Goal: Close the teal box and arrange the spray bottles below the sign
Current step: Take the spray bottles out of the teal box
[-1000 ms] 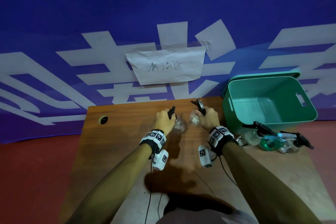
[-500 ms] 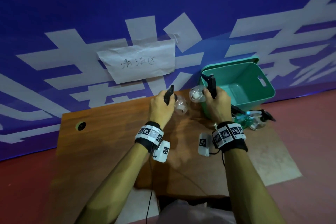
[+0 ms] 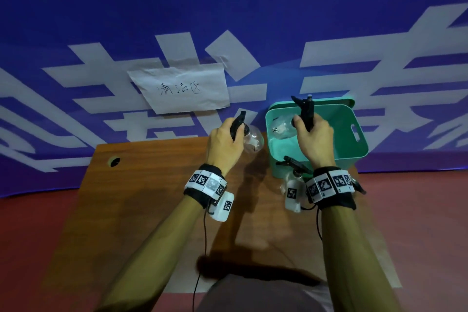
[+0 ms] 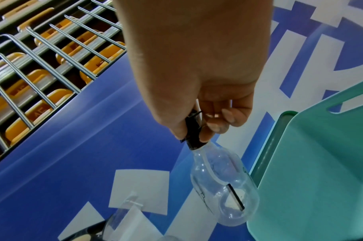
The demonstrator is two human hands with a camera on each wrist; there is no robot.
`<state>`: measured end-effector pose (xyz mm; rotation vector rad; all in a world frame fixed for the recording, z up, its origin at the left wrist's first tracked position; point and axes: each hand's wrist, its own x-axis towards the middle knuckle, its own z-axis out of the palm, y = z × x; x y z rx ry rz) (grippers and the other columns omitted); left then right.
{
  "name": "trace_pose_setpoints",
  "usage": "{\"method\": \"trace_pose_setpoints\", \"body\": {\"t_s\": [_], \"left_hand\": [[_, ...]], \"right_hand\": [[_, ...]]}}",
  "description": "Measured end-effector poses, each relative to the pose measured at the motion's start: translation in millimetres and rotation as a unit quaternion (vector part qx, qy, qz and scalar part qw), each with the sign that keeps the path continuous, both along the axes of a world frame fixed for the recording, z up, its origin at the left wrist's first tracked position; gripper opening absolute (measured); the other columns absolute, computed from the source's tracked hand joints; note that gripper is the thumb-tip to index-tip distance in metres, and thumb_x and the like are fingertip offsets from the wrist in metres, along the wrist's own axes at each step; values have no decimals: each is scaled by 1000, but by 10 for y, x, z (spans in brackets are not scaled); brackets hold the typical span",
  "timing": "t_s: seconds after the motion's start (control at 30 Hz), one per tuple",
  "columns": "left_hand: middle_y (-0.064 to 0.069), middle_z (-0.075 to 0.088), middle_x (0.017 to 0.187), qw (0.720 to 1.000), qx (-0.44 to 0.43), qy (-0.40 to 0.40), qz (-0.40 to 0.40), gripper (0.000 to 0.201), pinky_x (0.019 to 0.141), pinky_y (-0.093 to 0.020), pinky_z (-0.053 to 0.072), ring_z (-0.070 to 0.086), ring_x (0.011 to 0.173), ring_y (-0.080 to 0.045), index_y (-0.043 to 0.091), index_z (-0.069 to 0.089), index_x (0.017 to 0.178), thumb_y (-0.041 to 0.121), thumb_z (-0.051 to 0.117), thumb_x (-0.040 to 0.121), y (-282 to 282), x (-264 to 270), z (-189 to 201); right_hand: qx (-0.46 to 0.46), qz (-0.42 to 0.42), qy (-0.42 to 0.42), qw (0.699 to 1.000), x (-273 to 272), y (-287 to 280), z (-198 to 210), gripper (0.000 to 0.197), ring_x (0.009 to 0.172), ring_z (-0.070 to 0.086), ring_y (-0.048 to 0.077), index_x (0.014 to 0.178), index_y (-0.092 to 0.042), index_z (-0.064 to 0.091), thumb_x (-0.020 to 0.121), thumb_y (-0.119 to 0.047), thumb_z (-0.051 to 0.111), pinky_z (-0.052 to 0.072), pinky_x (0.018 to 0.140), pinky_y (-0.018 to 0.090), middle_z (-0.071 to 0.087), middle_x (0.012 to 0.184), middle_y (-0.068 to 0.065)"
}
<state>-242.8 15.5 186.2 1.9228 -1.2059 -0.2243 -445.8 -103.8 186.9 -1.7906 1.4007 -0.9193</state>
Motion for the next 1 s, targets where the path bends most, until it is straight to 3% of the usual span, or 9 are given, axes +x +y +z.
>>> {"method": "trace_pose_setpoints", "body": {"t_s": [0.13, 0.23, 0.33, 0.43, 0.53, 0.67, 0.83, 0.93, 1.0], "left_hand": [[-4, 70, 84, 1000, 3, 1, 12, 25, 65, -43, 59, 68, 75, -22, 19, 62, 114, 39, 52, 103, -193, -500, 76], [-1, 69, 82, 1000, 3, -9, 12, 22, 62, -41, 56, 66, 72, -20, 18, 61, 110, 36, 51, 104, -324, -862, 113], [7, 63, 77, 1000, 3, -11, 21, 21, 58, -31, 48, 63, 69, -16, 18, 61, 107, 36, 52, 104, -407, -1161, 116], [7, 65, 81, 1000, 17, -14, 21, 22, 59, -25, 46, 64, 71, -15, 18, 62, 111, 36, 52, 104, -485, -1313, 109], [6, 69, 86, 999, 35, -19, 16, 23, 59, -26, 47, 65, 73, -12, 20, 62, 114, 37, 51, 104, -624, -1352, 109], [3, 71, 88, 997, 69, -31, 5, 25, 63, -38, 56, 68, 76, -18, 24, 59, 113, 44, 50, 102, -867, -1305, 30], [-1, 72, 90, 990, 126, -51, -26, 23, 64, -35, 54, 67, 75, -21, 22, 58, 116, 40, 53, 102, -1188, -1224, -85], [-3, 70, 85, 984, 168, -49, -45, 20, 56, -31, 50, 66, 66, -21, 18, 60, 114, 33, 53, 102, -1345, -1137, -172], [-5, 70, 85, 975, 211, -34, -58, 21, 50, -26, 45, 64, 62, -19, 14, 62, 115, 29, 52, 103, -1456, -1048, -264]], "right_hand": [[-1, 30, -17, 999, -434, -325, 11, 27, 65, 56, 17, 88, -14, 63, 97, -40, 60, 38, 56, 29, 60, 69, 0], [9, 43, -13, 999, -764, -540, -48, 27, 68, 58, 21, 91, -13, 64, 97, -40, 60, 42, 59, 31, 63, 72, 3], [32, 58, -2, 998, -1038, -715, -94, 27, 74, 60, 24, 97, -11, 66, 98, -37, 60, 41, 64, 31, 65, 79, 6], [45, 60, -5, 997, -1195, -865, -172, 26, 75, 62, 25, 95, -13, 65, 98, -38, 60, 48, 65, 35, 65, 76, 4], [59, 66, -2, 996, -1296, -1018, -200, 24, 74, 61, 23, 94, -15, 64, 98, -39, 60, 51, 68, 38, 63, 76, 2], [88, 79, 8, 993, -1359, -1213, -246, 22, 79, 61, 23, 99, -16, 66, 97, -37, 61, 50, 71, 36, 66, 82, 3], [162, 125, 96, 974, -1251, -1525, -367, 26, 91, 68, 28, 115, -18, 69, 97, -35, 62, 56, 85, 43, 73, 101, 9], [238, 160, 142, 947, -1150, -1617, -439, 27, 86, 67, 23, 123, -13, 66, 101, -26, 58, 52, 72, 33, 71, 102, 10], [277, 178, 163, 930, -1086, -1636, -506, 29, 86, 67, 21, 125, -11, 64, 102, -25, 55, 53, 71, 34, 70, 103, 10]]}}
